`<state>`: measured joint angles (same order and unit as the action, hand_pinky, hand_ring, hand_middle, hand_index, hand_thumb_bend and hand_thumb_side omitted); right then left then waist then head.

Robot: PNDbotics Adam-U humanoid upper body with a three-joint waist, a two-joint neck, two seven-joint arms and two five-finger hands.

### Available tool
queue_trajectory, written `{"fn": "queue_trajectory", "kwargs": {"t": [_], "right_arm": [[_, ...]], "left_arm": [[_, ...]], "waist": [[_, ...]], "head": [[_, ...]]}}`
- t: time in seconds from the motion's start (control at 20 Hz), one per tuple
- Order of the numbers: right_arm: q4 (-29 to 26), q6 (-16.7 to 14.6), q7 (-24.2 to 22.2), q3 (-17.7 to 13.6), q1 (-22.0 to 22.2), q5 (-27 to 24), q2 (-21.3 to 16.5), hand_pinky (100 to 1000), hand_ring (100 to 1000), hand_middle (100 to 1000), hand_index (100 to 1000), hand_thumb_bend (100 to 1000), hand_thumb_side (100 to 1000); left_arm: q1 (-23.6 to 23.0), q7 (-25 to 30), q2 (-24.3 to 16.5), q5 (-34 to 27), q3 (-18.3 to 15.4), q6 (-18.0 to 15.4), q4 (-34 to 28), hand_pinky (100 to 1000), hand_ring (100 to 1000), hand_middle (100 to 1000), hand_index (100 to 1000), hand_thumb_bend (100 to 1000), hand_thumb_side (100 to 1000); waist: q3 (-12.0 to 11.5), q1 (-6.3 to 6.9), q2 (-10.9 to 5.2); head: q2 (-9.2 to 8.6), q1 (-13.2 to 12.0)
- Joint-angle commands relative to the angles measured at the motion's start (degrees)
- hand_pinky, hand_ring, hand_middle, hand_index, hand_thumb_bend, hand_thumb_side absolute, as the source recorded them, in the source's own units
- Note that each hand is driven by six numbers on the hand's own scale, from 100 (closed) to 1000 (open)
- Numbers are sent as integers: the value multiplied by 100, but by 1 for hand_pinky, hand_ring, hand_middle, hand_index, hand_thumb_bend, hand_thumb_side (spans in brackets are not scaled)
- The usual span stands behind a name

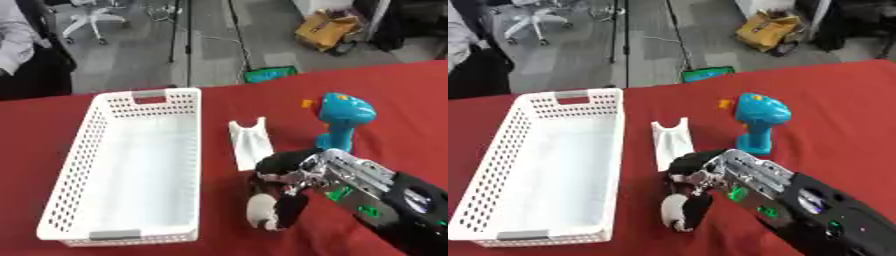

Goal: Pick up objects on the table and place them in the box.

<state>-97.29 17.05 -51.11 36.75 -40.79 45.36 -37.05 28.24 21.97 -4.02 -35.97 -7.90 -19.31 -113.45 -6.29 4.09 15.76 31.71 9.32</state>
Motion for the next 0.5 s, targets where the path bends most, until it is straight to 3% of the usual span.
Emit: {"fn": "queue_trajectory", "kwargs": {"t": [0.05, 0.5], "right_arm": [[-76, 134, -86, -74, -66, 4, -128, 435, 477, 607, 781, 490, 314], [-18, 117, -86, -50, -61, 88, -121, 402, 458, 589, 768, 529, 267]], "left_arm": [[74, -5, -33, 5, 3, -11, -114, 638, 661, 669, 711, 100, 871], [74, 7, -29, 5, 0, -10, -114, 631, 659, 668, 711, 100, 857]], "waist": [[-7, -9, -89], [-19, -2, -88]], "head": [[-43, -11], [-49, -1]]}}
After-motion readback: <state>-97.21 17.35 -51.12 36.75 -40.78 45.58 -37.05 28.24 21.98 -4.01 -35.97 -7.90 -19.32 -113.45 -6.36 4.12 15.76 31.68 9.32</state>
